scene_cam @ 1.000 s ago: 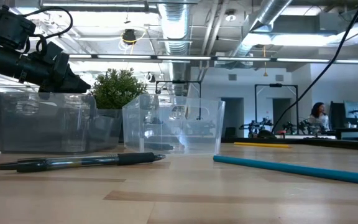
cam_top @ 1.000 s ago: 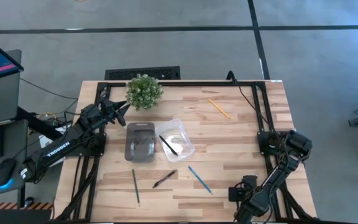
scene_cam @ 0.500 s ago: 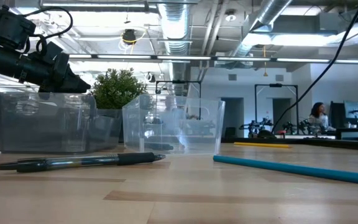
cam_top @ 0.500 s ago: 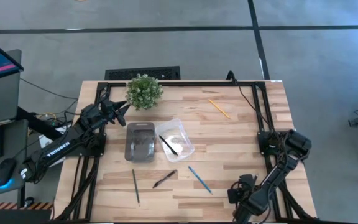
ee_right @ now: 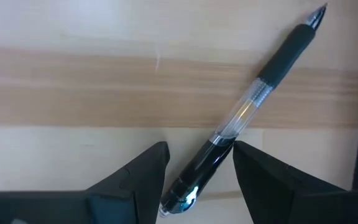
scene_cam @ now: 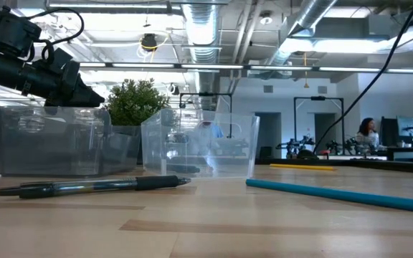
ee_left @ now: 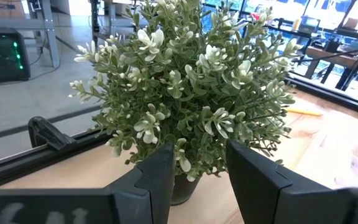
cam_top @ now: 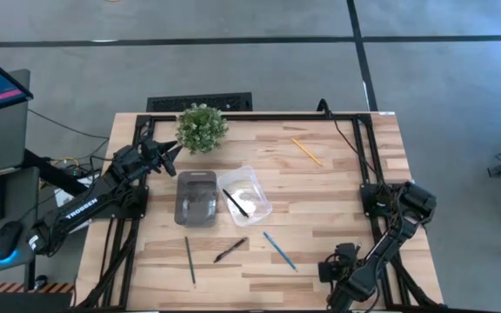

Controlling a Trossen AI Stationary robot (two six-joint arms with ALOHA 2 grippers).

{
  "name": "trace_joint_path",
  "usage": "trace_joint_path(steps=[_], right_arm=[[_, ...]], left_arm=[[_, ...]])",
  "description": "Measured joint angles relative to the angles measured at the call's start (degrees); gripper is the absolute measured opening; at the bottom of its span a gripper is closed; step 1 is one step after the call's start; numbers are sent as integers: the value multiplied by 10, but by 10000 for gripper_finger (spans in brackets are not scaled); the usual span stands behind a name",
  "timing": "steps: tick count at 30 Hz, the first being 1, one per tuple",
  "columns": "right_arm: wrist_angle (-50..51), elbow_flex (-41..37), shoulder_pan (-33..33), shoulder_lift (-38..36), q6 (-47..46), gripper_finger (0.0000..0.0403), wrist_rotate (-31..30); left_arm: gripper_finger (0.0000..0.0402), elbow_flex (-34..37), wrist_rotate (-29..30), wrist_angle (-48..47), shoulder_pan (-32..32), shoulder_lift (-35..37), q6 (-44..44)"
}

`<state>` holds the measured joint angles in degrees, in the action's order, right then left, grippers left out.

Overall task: Sort pens & pencils
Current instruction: Put the right black pen into the transparent bin

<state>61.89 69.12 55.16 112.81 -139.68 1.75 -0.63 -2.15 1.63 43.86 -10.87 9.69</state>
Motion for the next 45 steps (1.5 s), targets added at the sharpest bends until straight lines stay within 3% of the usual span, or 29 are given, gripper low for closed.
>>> trace_joint_path(steps=[13, 20, 26, 37, 45], right_arm=[[-53, -2, -13, -2, -28, 213, -4], [-71, -2, -19, -2, -7, 192, -66], [-93, -30, -19, -8, -6, 171, -75], [-68, -32, -20, -9, -8, 166, -97], [-35, -38, -26, -4, -8, 162, -157]], left_arm=[[135, 0, 0, 0, 0, 0, 1], [135, 0, 0, 0, 0, 0, 0], [135, 0, 0, 0, 0, 0, 0], [135, 0, 0, 0, 0, 0, 0], [135, 0, 0, 0, 0, 0, 5]])
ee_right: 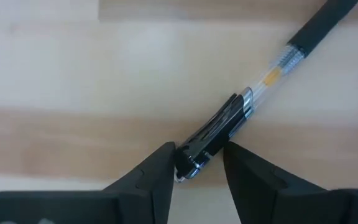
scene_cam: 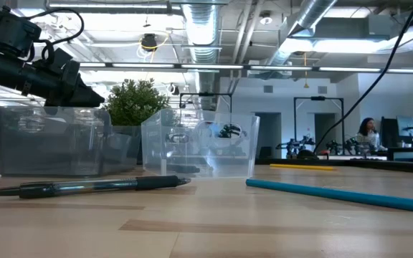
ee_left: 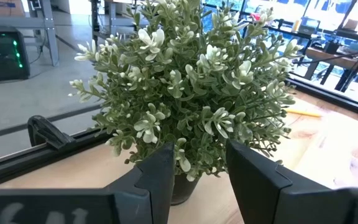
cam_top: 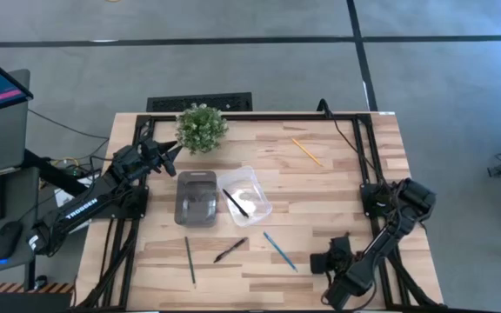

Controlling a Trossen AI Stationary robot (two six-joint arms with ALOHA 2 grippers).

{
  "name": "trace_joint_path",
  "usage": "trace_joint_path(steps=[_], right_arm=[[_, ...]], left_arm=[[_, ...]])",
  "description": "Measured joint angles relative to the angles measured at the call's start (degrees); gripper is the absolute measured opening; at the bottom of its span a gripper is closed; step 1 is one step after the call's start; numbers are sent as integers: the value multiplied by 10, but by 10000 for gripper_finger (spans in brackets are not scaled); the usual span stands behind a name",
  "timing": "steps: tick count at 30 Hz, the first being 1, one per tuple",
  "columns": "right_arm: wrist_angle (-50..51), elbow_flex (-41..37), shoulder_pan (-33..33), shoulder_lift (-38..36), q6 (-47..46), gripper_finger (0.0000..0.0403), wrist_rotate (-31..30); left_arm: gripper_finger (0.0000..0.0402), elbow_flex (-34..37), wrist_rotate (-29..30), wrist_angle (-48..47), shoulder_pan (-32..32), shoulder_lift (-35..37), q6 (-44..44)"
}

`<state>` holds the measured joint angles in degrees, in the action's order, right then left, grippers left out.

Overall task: Sort pens & pencils
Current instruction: Put the right black pen into the transparent bin

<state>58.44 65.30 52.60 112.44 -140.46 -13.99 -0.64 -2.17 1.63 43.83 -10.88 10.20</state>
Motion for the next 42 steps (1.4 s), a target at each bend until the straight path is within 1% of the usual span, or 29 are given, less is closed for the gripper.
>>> trace_joint_path(steps=[4, 7, 14, 20, 24, 29, 33, 39, 42], right_arm=[[23, -2, -9, 3, 0, 162, -20], [36, -8, -19, 5, 15, 160, -49], [6, -50, -53, -1, 35, 153, -85], [9, -57, -78, 1, 77, 153, -118], [3, -58, -97, 2, 113, 150, -119], [0, -59, -111, 2, 119, 146, -119], [0, -58, -123, 1, 96, 139, -112], [0, -58, -130, 1, 89, 127, -108], [1, -58, -133, 1, 57, 125, -114]], left_arm=[[135, 0, 0, 0, 0, 0, 0], [135, 0, 0, 0, 0, 0, 1], [135, 0, 0, 0, 0, 0, 2], [135, 0, 0, 0, 0, 0, 2], [135, 0, 0, 0, 0, 0, 2], [135, 0, 0, 0, 0, 0, 2], [135, 0, 0, 0, 0, 0, 2], [135, 0, 0, 0, 0, 0, 2], [135, 0, 0, 0, 0, 0, 2]])
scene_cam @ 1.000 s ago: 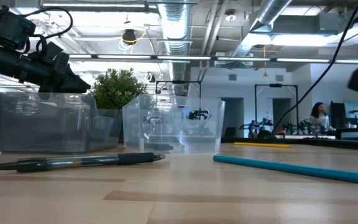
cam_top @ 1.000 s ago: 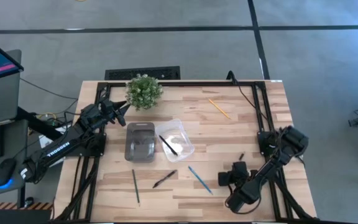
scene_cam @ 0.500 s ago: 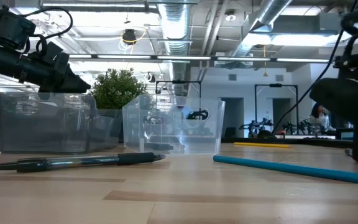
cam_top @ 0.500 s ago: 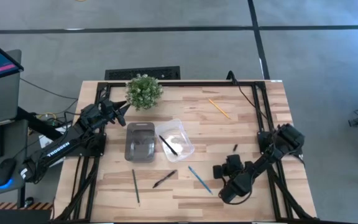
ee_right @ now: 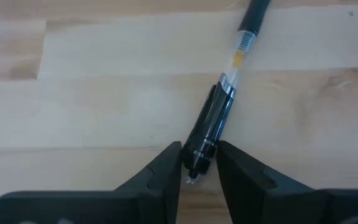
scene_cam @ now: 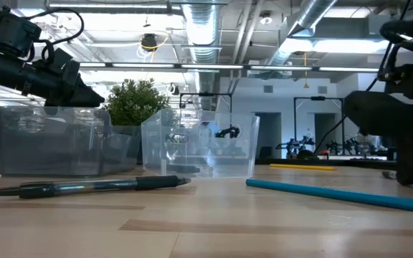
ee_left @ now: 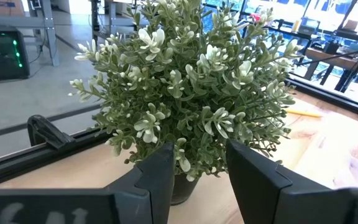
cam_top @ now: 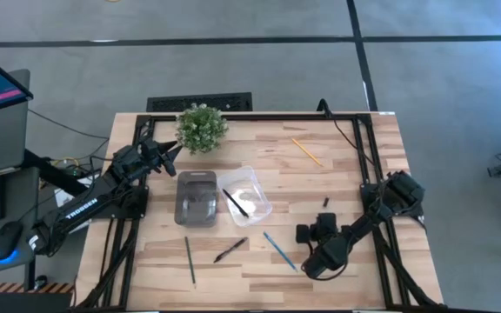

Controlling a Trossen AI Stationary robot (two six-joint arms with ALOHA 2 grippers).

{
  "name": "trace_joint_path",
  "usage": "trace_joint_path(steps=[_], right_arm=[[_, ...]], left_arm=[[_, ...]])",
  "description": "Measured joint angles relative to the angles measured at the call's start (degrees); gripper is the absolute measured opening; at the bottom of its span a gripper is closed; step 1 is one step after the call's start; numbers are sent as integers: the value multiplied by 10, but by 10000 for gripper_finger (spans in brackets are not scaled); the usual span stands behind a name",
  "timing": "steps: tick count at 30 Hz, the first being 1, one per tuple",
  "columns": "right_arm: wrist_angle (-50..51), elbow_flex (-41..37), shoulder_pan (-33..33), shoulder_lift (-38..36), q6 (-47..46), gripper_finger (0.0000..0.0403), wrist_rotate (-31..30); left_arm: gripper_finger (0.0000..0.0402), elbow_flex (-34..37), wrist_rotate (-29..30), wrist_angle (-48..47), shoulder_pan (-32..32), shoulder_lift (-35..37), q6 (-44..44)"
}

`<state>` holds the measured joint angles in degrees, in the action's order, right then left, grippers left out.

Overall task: Sort pens & pencils
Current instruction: Put the right black pen into the transparent bin

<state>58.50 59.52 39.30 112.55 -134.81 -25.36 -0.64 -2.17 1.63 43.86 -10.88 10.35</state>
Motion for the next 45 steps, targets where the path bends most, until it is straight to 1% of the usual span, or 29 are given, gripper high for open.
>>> trace_joint_path(steps=[10, 16, 21, 28, 31, 41, 45], right_arm=[[0, 0, -17, 1, -7, 123, -5], [8, 11, -17, 3, -31, 123, -7], [40, 71, -22, 8, 17, 123, -4], [117, 157, -42, 1, 107, 123, -6], [163, 203, -58, 1, 201, 123, -5], [284, 338, -128, 0, 695, 123, 0], [317, 374, -174, 0, 837, 123, 1]], left_arm=[[135, 0, 0, 0, 0, 0, 0], [135, 0, 0, 0, 0, 0, 0], [135, 0, 0, 0, 0, 0, 0], [135, 0, 0, 0, 0, -2, -1], [135, 0, 0, 0, 0, -7, -1], [135, 0, 0, 0, 0, -17, -2], [135, 0, 0, 0, 0, -16, -2]])
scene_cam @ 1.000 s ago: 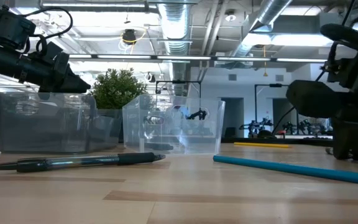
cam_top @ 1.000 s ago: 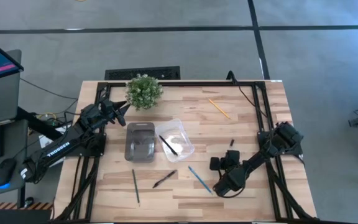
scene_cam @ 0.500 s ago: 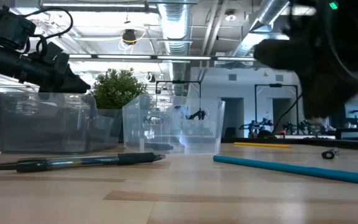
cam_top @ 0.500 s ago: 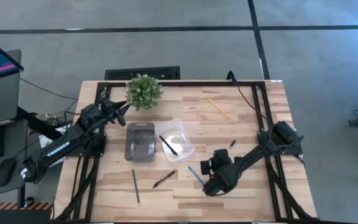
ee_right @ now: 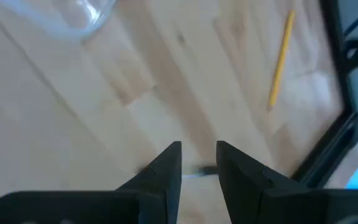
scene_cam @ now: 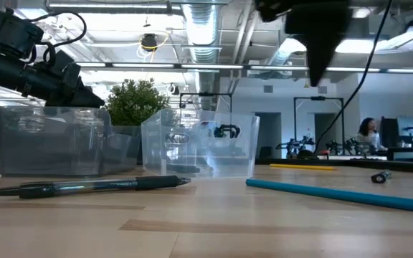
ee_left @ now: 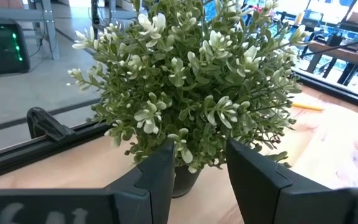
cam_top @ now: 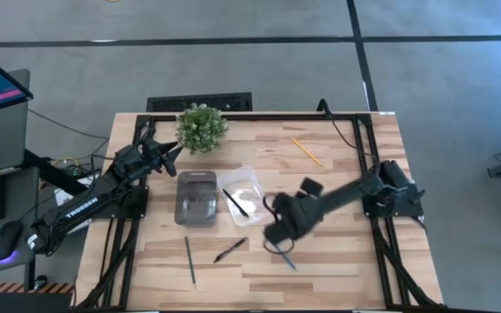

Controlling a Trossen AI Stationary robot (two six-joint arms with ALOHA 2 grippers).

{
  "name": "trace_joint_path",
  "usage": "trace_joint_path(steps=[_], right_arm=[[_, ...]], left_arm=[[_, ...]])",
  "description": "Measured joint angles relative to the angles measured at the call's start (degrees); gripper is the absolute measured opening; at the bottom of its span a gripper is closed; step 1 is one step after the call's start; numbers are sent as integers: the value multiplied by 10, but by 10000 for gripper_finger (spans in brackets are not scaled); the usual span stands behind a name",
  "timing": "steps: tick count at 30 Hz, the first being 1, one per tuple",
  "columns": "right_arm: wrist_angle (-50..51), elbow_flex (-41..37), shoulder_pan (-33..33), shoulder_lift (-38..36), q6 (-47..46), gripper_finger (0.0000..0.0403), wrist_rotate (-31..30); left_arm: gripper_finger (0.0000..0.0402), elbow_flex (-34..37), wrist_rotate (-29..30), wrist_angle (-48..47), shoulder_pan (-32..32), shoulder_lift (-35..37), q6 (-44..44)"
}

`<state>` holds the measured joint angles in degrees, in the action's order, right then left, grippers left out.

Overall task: Sort pens & pencils
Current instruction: Put the right black pen into the transparent bin

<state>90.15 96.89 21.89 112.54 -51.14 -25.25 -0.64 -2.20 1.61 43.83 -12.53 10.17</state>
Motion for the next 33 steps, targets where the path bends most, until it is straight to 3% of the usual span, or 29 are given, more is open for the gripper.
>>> trace_joint_path(steps=[9, 15, 18, 24, 33], right_arm=[[-55, 15, -143, -49, 342, 122, 63], [-159, 13, -246, -112, 511, 121, 181], [-189, 13, -290, -146, 556, 122, 225], [-172, -7, -363, -221, 591, 123, 227], [-239, -209, -428, -410, 600, 123, 233]], left_arm=[[135, 0, 0, 0, 0, 0, 10], [135, 0, 0, 0, 0, 2, 11], [135, 0, 0, 0, 0, 2, 11], [135, 0, 0, 0, 0, -2, 24], [135, 0, 0, 0, 0, -2, 58]])
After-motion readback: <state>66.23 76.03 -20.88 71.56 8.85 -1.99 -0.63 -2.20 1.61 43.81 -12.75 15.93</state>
